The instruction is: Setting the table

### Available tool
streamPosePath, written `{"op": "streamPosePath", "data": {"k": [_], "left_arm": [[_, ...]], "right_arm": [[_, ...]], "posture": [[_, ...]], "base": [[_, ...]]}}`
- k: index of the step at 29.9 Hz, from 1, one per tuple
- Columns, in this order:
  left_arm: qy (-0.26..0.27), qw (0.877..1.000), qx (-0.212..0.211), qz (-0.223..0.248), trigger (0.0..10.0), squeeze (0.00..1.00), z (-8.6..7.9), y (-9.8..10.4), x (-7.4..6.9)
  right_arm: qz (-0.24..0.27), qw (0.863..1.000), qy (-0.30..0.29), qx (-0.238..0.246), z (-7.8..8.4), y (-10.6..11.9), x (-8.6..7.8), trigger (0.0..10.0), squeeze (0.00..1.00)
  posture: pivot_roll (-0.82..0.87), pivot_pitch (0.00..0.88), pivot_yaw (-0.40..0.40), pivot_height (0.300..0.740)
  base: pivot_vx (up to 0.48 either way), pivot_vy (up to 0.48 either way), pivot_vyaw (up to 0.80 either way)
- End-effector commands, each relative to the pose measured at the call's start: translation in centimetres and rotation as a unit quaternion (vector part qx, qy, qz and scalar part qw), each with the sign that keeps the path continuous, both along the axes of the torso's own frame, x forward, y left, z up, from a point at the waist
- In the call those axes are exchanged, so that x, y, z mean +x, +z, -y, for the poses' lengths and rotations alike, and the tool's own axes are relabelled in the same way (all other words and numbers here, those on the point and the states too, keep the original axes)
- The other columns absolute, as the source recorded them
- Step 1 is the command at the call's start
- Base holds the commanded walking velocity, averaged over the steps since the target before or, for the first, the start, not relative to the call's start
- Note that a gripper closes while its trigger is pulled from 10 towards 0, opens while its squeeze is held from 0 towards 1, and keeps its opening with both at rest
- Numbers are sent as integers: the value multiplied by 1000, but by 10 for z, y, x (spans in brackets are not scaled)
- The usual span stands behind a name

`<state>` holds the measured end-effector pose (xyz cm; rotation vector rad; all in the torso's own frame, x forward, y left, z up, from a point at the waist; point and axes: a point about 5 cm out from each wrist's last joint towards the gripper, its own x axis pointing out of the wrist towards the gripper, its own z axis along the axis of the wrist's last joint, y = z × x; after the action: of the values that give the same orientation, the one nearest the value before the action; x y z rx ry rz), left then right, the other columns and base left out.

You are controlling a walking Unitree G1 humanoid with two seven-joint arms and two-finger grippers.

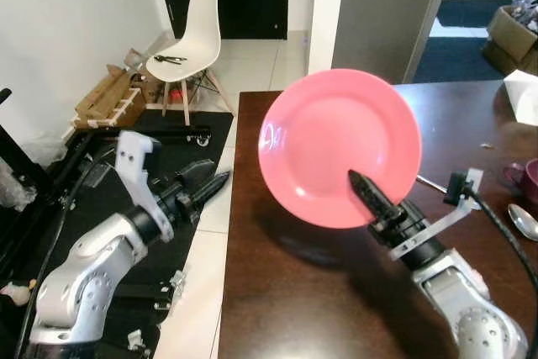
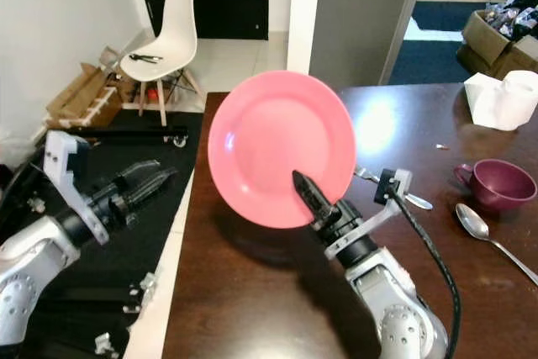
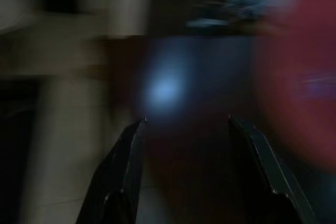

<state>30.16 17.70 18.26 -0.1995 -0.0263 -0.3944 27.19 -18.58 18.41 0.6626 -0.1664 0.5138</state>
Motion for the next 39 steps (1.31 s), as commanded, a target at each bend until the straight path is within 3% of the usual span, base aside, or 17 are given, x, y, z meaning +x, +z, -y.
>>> {"op": "streamPosePath", "data": {"k": [1, 4, 10, 20, 26, 39], "left_arm": [[50, 997, 52, -29, 10000, 0, -3, -21, -2], [41, 997, 62, -35, 10000, 0, 9, -28, -10], [59, 996, 62, -36, 10000, 0, 23, -33, -14], [98, 992, 69, -37, 10000, 0, 27, -43, -11], [104, 992, 67, -34, 10000, 0, 29, -45, -13], [102, 992, 66, -22, 10000, 0, 33, -45, -17]], "right_arm": [[23, 998, -48, -33, 3, 10, -1, 10000, 0], [26, 996, -70, -55, -2, 11, -3, 10000, 0], [30, 996, -63, -49, -14, 11, -5, 10000, 0], [23, 998, -26, -57, -34, 6, -9, 10000, 0], [16, 998, -21, -65, -35, 1, -7, 10000, 0], [10, 997, -15, -75, -37, -3, -2, 10000, 0]], "posture": [[-133, 0, 121, 740], [-136, 0, 125, 740], [-137, 0, 125, 740], [-131, 0, 103, 740], [-129, 0, 93, 740], [-121, 0, 89, 740]], "base": [[0, 0, 0], [0, 0, 0], [0, 0, 0], [0, 0, 0], [0, 0, 0], [-348, 0, 0]]}}
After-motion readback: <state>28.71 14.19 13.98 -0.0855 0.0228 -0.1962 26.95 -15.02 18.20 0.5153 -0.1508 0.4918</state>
